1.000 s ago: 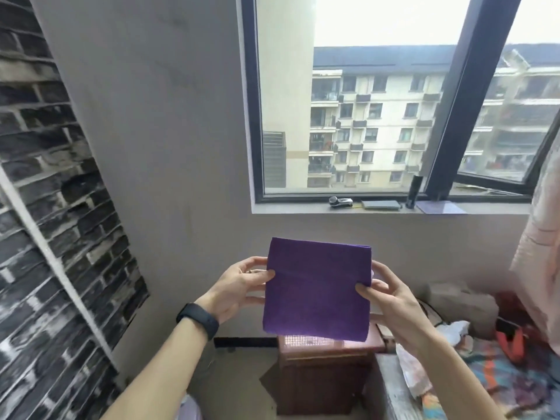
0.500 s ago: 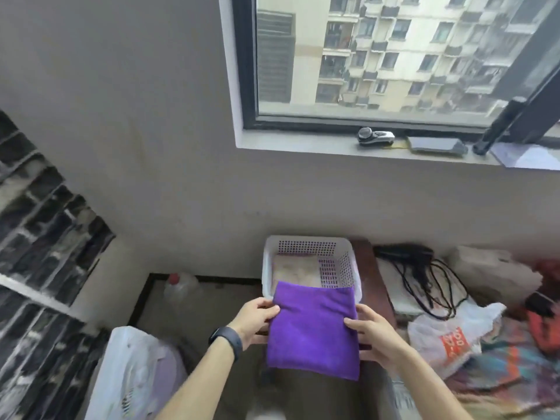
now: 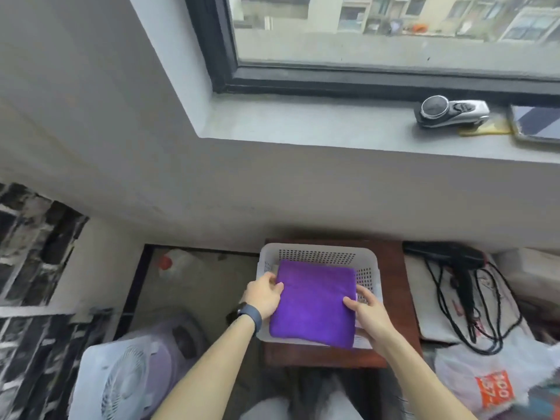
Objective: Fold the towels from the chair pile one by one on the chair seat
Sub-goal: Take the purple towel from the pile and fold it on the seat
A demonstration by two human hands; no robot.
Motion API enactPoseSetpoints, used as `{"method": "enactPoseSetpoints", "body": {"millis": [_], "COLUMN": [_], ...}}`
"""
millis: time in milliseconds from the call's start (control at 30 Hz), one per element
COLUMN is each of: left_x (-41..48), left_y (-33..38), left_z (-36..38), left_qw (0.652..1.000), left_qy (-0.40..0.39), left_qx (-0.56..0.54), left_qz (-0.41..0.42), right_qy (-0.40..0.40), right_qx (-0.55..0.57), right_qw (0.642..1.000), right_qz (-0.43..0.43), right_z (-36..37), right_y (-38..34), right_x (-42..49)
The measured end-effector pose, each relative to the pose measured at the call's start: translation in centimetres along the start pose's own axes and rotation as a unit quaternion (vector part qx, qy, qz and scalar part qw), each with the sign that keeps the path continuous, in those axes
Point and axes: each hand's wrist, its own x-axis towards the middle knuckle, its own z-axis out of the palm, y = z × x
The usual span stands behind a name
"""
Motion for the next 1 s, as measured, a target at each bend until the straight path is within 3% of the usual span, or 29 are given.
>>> {"method": "enactPoseSetpoints", "body": {"millis": [133, 367, 467, 567, 633, 667, 733, 800, 867, 1000], "left_x": [2.9, 4.4, 3.5, 2.3, 2.3, 2.5, 3.1, 4.2, 5.4, 7.4], "left_y": [0.9, 1.7, 1.6, 0.5, -0.6, -1.0, -1.5, -1.9, -2.4, -2.7], "left_z": [0.7, 0.8, 1.0, 1.6, 2.1, 2.3, 2.5, 2.4, 2.1, 2.1], "left_qw": [0.982, 0.954, 0.941, 0.907, 0.872, 0.855, 0.831, 0.814, 0.794, 0.750], "left_qy": [0.025, 0.047, 0.074, 0.111, 0.092, 0.064, 0.004, -0.029, -0.039, -0.037], "left_qx": [0.185, 0.295, 0.328, 0.377, 0.416, 0.436, 0.472, 0.510, 0.550, 0.616], "left_qz": [-0.009, 0.000, 0.043, 0.153, 0.239, 0.273, 0.295, 0.276, 0.258, 0.238], "right_qy": [-0.010, -0.025, -0.032, -0.021, 0.028, 0.051, 0.052, 0.018, 0.001, -0.010], "right_qx": [-0.033, -0.109, -0.119, -0.198, -0.311, -0.379, -0.511, -0.594, -0.635, -0.671], "right_qw": [0.999, 0.994, 0.992, 0.980, 0.946, 0.912, 0.815, 0.736, 0.707, 0.696], "right_qz": [0.001, 0.016, 0.024, -0.014, -0.091, -0.147, -0.270, -0.324, -0.312, -0.255], "right_z": [1.2, 2.7, 2.5, 2.4, 2.2, 2.2, 2.5, 3.1, 4.0, 4.6], "right_y": [0.2, 1.3, 1.4, 1.0, 1.5, 1.9, 3.1, 3.9, 3.9, 4.6], "right_x": [5.1, 8.9, 9.2, 8.2, 7.0, 6.3, 5.3, 5.5, 6.5, 9.4]}}
